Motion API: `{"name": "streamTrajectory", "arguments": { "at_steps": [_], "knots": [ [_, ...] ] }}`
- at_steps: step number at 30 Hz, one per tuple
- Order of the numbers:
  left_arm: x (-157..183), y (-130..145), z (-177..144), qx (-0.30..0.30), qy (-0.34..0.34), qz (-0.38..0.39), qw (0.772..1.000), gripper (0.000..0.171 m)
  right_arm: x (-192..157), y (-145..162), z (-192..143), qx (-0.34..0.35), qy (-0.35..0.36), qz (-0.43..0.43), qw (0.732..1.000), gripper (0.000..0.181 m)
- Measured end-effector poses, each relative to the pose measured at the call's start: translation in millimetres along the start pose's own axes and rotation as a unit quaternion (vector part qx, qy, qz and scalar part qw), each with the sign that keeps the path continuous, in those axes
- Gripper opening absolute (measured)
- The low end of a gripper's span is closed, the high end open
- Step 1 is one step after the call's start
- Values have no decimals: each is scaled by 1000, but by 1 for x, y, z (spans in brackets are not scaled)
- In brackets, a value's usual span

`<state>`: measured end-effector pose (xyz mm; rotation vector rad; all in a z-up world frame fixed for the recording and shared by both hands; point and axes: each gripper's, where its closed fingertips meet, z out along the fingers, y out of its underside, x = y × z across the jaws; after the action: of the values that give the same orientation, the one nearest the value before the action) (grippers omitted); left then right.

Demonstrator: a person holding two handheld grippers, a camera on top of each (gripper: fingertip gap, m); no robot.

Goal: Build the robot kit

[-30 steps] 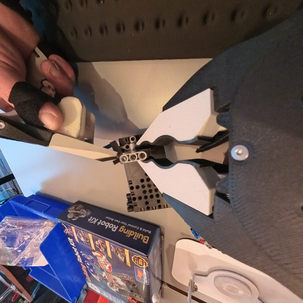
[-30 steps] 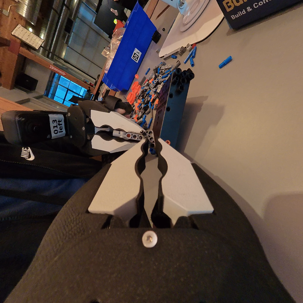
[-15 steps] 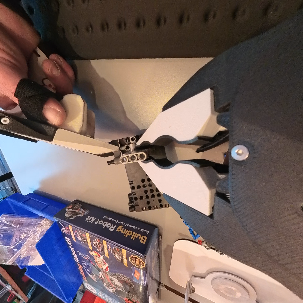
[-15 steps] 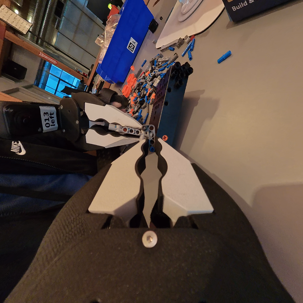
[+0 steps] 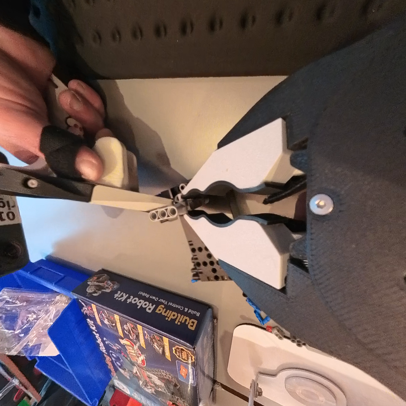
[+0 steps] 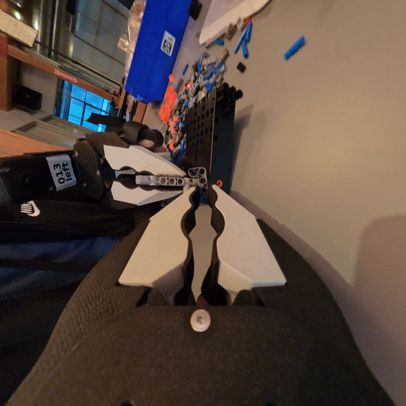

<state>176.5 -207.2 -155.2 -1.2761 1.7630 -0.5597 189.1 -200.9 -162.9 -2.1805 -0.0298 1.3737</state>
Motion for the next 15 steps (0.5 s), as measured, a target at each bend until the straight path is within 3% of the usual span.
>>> {"name": "streamTrajectory", "arguments": {
  "at_steps": [15],
  "knots": [
    [0,7,-3,-5,57,-102,993,12,0,2,7,-29,-30,36,998,6]
  ]
}}
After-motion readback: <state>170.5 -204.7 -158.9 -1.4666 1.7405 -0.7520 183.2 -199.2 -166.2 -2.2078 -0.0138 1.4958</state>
